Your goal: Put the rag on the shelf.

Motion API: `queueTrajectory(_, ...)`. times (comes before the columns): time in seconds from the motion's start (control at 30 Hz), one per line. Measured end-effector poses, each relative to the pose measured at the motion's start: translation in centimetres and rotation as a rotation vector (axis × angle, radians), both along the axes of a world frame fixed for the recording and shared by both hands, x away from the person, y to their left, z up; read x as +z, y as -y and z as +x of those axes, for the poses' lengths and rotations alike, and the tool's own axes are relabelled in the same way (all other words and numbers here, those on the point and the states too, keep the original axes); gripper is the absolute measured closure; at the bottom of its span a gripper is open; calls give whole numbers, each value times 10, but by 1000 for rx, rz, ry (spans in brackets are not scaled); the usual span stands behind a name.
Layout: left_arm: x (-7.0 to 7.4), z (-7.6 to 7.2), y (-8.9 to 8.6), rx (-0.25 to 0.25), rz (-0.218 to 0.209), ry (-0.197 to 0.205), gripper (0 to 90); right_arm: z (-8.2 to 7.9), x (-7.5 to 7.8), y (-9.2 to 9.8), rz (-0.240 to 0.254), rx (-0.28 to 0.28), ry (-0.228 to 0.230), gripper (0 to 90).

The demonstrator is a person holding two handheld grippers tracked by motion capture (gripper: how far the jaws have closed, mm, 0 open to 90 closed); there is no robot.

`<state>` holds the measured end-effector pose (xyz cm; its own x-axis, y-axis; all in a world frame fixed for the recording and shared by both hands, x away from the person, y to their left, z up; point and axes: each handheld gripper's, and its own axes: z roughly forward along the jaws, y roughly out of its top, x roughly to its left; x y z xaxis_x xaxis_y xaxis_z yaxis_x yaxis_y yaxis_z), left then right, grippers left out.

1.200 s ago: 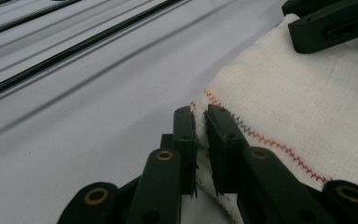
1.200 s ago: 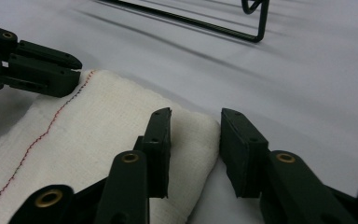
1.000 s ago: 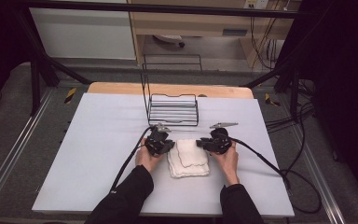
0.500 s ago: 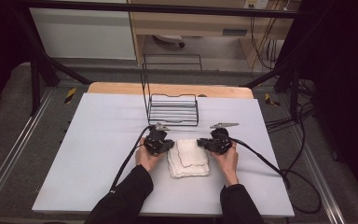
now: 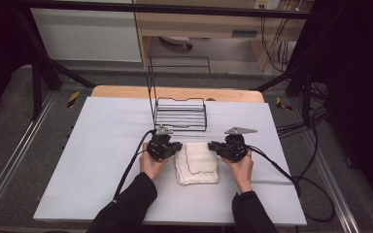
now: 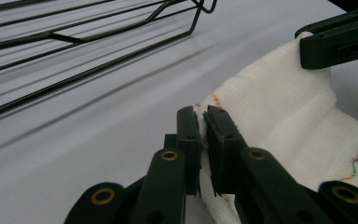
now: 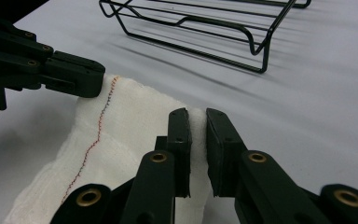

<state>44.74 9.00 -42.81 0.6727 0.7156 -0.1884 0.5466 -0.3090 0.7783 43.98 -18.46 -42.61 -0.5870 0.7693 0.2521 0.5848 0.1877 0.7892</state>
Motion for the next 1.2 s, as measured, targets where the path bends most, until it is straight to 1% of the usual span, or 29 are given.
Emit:
queueTrajectory(0.17,4,-5,-3,-9,-23,16,837,-5,4,2,9,7,27,809)
queueTrajectory(0.2,5,-5,-4,-9,-25,25,836,-5,4,2,11,9,36,809)
queueTrajectory(0.23,5,-6,-4,-11,-35,23,837,-7,6,2,17,9,34,809)
queueTrajectory(0.4,10,-12,-5,-16,-50,54,837,-12,9,4,27,11,57,809)
queueTrajectory(0.5,13,-15,-4,-23,-57,71,837,-15,12,6,25,10,77,809)
queueTrajectory(0.53,14,-16,-4,-24,-59,75,838,-17,13,6,26,11,93,809)
queueTrajectory(0.57,15,-16,-4,-24,-61,80,838,-17,13,6,26,11,93,809)
queueTrajectory(0.7,20,-20,-5,-27,-82,99,838,-21,16,8,38,10,119,809)
queueTrajectory(0.73,21,-20,-5,-26,-89,105,837,-23,18,9,38,9,124,809)
queueTrajectory(0.77,22,-21,-5,-24,-90,110,838,-25,21,7,16,11,147,809)
queueTrajectory(0.8,23,-22,-5,-22,-86,115,838,-25,21,7,16,11,147,809)
queueTrajectory(0.83,24,-23,-5,-19,-84,123,838,-27,23,6,8,16,160,809)
queueTrajectory(0.97,27,-24,-9,-20,-105,136,838,-30,29,4,24,17,189,809)
queueTrajectory(1.1,32,-27,-11,-18,-115,153,838,-34,34,2,18,17,221,810)
queueTrajectory(1.2,35,-28,-14,-15,-129,164,838,-36,37,1,24,17,230,810)
